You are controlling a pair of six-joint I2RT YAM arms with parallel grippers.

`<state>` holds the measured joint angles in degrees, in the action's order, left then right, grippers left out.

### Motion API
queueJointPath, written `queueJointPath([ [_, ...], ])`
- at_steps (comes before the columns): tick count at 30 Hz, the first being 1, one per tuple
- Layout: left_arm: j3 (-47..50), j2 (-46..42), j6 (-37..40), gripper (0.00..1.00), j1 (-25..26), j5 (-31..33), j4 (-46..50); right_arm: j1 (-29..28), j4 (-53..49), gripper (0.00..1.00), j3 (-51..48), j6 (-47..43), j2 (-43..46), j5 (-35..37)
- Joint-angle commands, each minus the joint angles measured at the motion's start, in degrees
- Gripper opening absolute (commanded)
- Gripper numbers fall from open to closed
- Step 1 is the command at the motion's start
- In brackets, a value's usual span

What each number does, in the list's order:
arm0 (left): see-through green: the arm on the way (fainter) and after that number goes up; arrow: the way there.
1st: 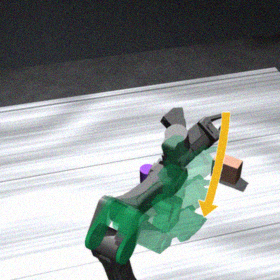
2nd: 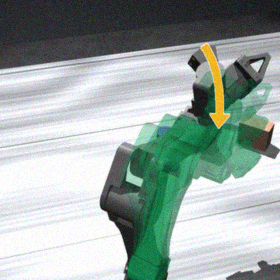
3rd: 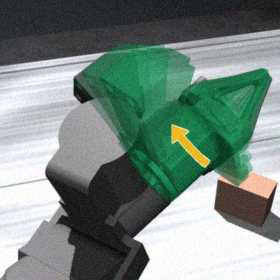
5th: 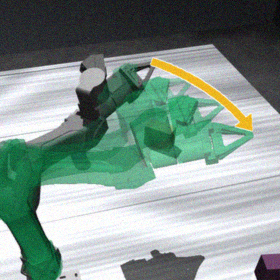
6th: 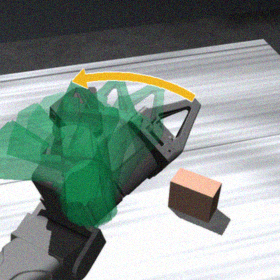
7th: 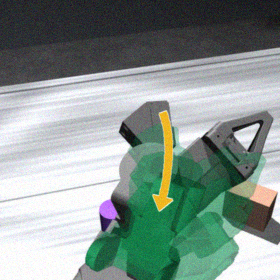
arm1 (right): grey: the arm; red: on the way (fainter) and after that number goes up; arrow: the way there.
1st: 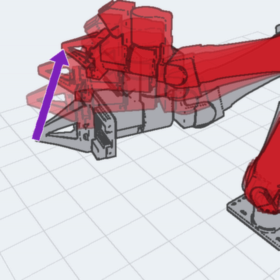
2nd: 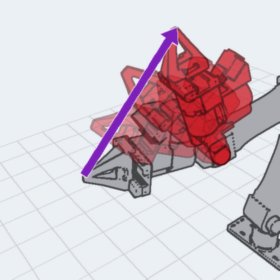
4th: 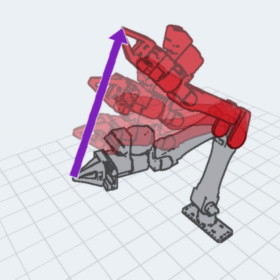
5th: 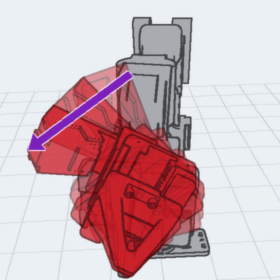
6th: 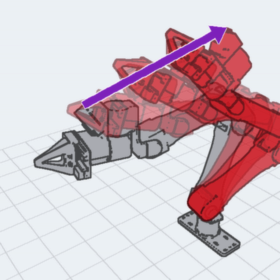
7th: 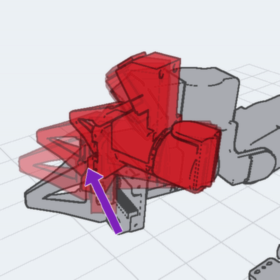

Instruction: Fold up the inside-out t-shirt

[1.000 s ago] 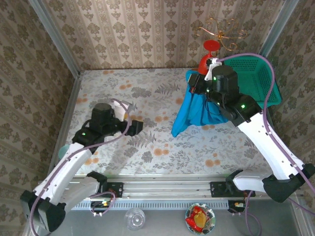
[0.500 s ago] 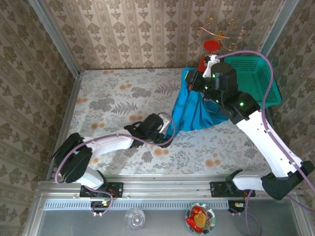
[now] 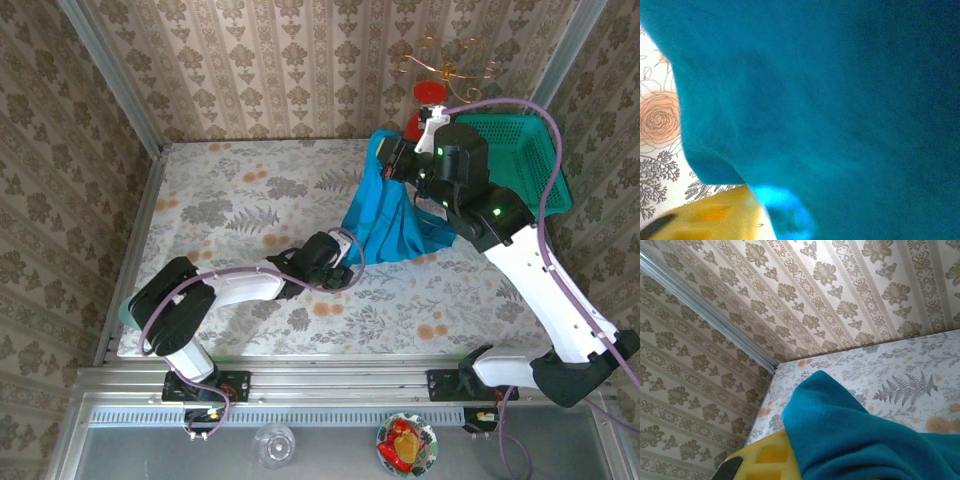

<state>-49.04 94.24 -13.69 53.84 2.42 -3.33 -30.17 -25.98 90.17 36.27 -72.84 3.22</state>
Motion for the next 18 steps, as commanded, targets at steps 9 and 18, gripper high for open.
queueJointPath([
  [9,2.58,-21.29,-0.2,0.0,-15.53,-5.93,6.45,3.89,-0.3,0.0,-1.85,-4.17,-1.02,6.44],
  [18,-15.93,-23.89,-1.59,0.0,-43.78,-31.59,16.48,13.22,13.98,0.0,-0.99,-2.3,-11.34,-4.11],
])
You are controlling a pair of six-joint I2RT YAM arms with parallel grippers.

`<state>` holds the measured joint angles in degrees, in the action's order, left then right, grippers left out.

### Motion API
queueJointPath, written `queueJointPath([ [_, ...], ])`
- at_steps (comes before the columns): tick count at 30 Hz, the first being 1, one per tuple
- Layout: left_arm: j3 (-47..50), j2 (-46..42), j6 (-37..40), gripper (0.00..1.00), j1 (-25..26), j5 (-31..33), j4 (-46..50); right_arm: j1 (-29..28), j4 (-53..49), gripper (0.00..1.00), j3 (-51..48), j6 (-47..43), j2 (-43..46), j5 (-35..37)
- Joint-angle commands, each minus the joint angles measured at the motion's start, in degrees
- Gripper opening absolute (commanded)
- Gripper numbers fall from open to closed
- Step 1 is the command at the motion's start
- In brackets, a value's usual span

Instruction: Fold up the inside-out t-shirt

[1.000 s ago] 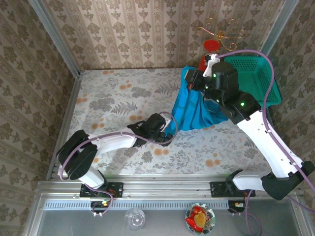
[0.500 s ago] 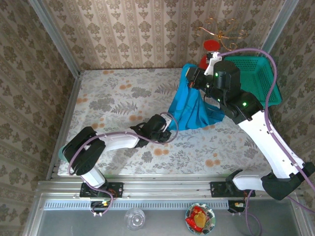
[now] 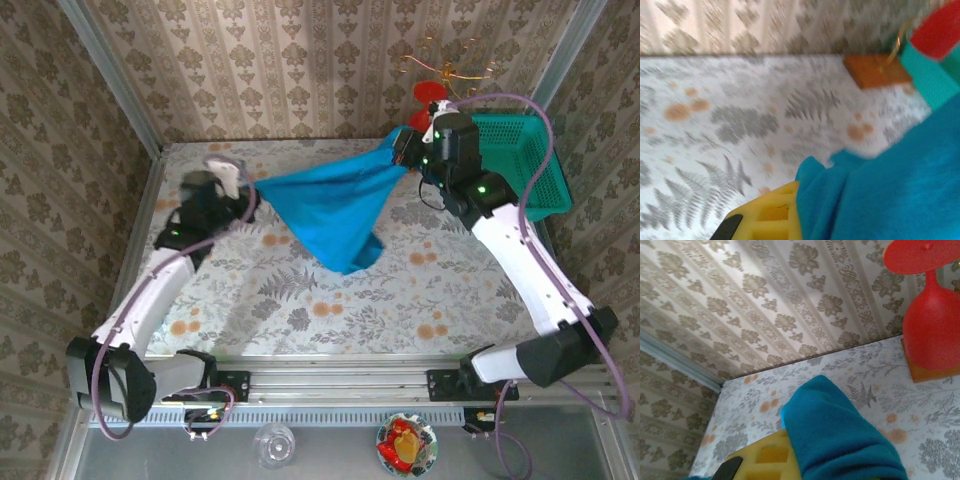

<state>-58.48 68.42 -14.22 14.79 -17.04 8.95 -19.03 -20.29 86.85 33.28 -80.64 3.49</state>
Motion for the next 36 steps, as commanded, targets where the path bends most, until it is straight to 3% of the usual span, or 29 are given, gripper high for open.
queueJointPath([
  [1,-10.32,3.95,-1.1,0.0,-6.99,-14.32,5.52,2.76,9.34,0.0,4.95,0.27,-5.74,-5.43],
  [9,-43.53,17.24,-1.89,0.0,-13.78,-23.83,14.35,5.73,6.28,0.0,31.77,-0.43,-19.46,-12.34],
  [14,-49.94,17.43,-3.21,0.0,-14.98,-26.81,16.61,5.8,2.73,0.0,33.46,-2.88,-16.77,-12.61],
  [16,-45.68,14.74,-3.51,0.0,-14.93,-27.39,16.72,5.83,2.52,0.0,27.63,-3.22,-12.91,-12.71],
  [20,-27.46,5.53,-4.41,0.02,-13.52,-26.47,14.97,5.67,3.77,0.0,7.74,-1.07,-2.08,-12.53],
  [24,-4.52,-5.05,-2.92,0.03,-7.62,-21.73,13.35,4.16,3.76,0.06,-15.51,2.42,8.94,-13.71],
  [28,15.2,-11.38,-6.18,0.03,-2.04,-17.49,8.76,1.51,2.46,0.15,-32.04,5.64,12.83,-15.43],
  [31,24.34,-12.61,-8.27,0.03,-0.15,-15.04,6.59,-0.37,0.66,0.28,-39.93,6.33,12.09,-15.7],
  [36,28.68,-11.96,-8.97,0.03,0.88,-10.64,8.3,-1.98,-8.27,0.41,-41.55,0.94,9.68,-12.23],
])
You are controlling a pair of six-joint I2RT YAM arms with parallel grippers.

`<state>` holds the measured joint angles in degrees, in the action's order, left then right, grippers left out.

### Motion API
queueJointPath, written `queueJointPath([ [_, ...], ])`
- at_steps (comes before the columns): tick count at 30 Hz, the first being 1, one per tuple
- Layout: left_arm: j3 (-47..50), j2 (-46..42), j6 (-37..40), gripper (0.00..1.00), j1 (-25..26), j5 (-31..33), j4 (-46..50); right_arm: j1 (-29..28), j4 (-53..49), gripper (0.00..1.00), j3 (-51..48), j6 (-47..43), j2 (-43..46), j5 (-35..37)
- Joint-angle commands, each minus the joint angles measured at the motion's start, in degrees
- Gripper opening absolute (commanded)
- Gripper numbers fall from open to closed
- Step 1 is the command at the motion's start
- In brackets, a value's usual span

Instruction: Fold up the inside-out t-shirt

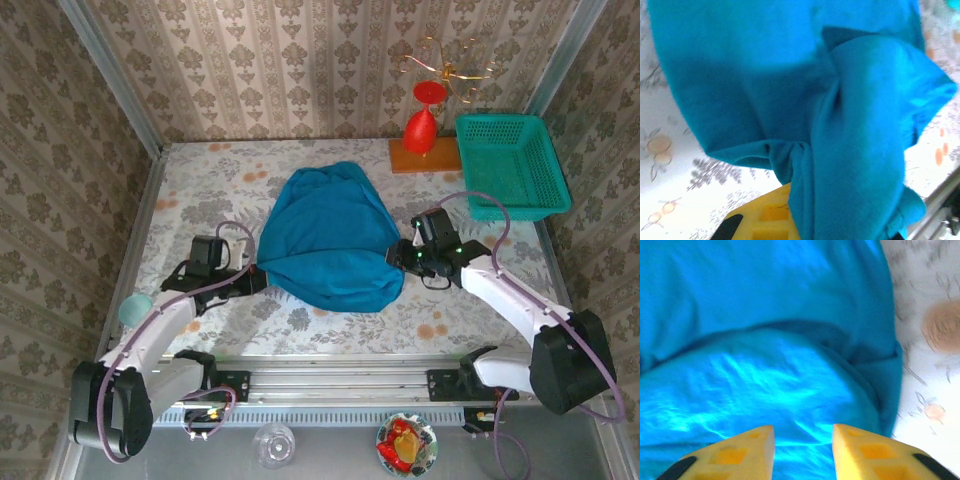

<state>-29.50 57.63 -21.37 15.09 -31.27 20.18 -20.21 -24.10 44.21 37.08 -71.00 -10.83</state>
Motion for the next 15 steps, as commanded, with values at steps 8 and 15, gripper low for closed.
queueJointPath([
  [8,-2.04,0.82,-1.09,0.04,1.26,6.31,-0.47,-11.27,-5.26,0.44,4.34,-20.13,0.67,5.11],
  [15,-3.37,1.26,-0.04,0.06,1.17,10.14,2.31,-19.74,-8.83,0.45,9.49,-44.23,-6.35,9.98],
])
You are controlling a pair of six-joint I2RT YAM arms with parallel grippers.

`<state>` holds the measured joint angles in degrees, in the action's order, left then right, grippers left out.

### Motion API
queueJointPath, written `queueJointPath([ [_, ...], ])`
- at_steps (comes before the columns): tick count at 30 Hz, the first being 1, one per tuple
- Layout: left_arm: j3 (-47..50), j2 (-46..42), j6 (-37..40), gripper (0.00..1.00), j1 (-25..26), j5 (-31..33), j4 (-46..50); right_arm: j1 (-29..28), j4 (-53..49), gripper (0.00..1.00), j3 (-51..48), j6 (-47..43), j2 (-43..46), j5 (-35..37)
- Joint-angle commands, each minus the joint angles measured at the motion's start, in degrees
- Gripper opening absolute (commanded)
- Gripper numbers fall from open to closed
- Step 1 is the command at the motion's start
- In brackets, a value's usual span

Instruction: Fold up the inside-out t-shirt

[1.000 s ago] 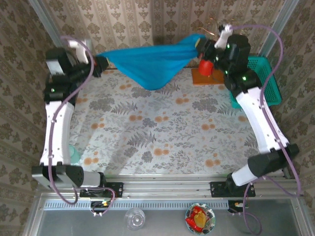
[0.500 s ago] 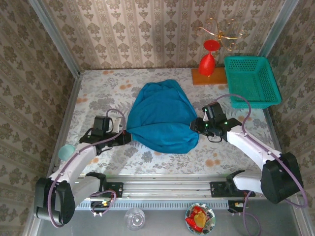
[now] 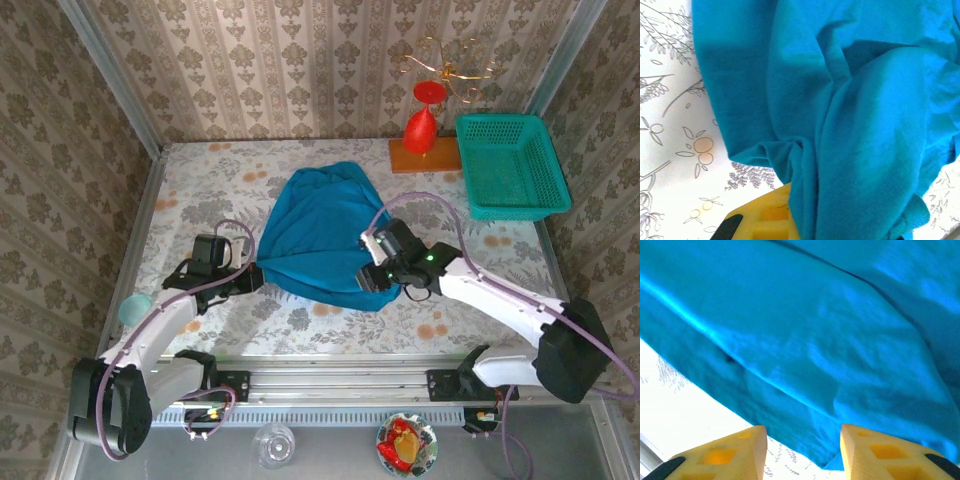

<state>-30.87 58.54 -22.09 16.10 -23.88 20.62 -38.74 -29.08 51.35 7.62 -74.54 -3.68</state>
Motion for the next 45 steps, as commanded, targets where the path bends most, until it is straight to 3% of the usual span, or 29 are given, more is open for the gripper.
queueJointPath([
  [1,-2.09,0.5,0.64,0.06,0.16,3.19,2.09,-1.65,-4.36,0.45,2.82,-18.37,-3.86,3.12],
  [6,-2.5,1.77,0.94,0.07,0.08,4.44,2.64,-3.72,-3.89,0.45,3.47,-30.63,-9.64,4.93],
  [10,-3.14,2.5,1.08,0.14,-0.1,5.24,3.7,-3.75,-3.61,0.48,5.73,-33.97,-15.19,5.1],
  [17,-3.4,2.54,1.16,0.15,-0.35,5.69,3.98,-3.76,-1.95,0.47,7.37,-37.32,-21.99,6.02],
  [20,-3.66,2.38,1.32,0.16,-0.37,5.84,4.52,-3.79,-0.28,0.4,8.19,-37.86,-24.0,6.92],
  [24,-4.17,1.46,1.5,0.18,-0.37,6.12,5.17,-3.77,-0.75,0.19,9.09,-37.69,-23.8,6.55],
  [26,-4.99,0.73,1.82,0.25,-0.13,7.1,6.38,-3.79,-1.38,0.11,9.27,-37.44,-22.29,5.57],
  [30,-8.53,-1.33,4.2,0.41,3.99,13.41,10.51,-3.62,-4.32,0.0,10.07,-36.32,-18.09,1.72],
  [34,-10.19,-3.33,6.88,0.53,9.52,16.12,8.94,-2.81,-5.86,0.0,10.85,-34.28,-14.69,-3.01],
  [39,-13.01,-1.68,11.5,0.59,19.5,23.55,6.52,1.3,-8.45,0.0,13.81,-28.14,-12.62,-13.28],
  [45,-11.9,1.22,19.57,0.63,26.72,18.76,-4.35,8.03,-7.6,0.0,16.01,-16.71,-12.66,-28.52],
])
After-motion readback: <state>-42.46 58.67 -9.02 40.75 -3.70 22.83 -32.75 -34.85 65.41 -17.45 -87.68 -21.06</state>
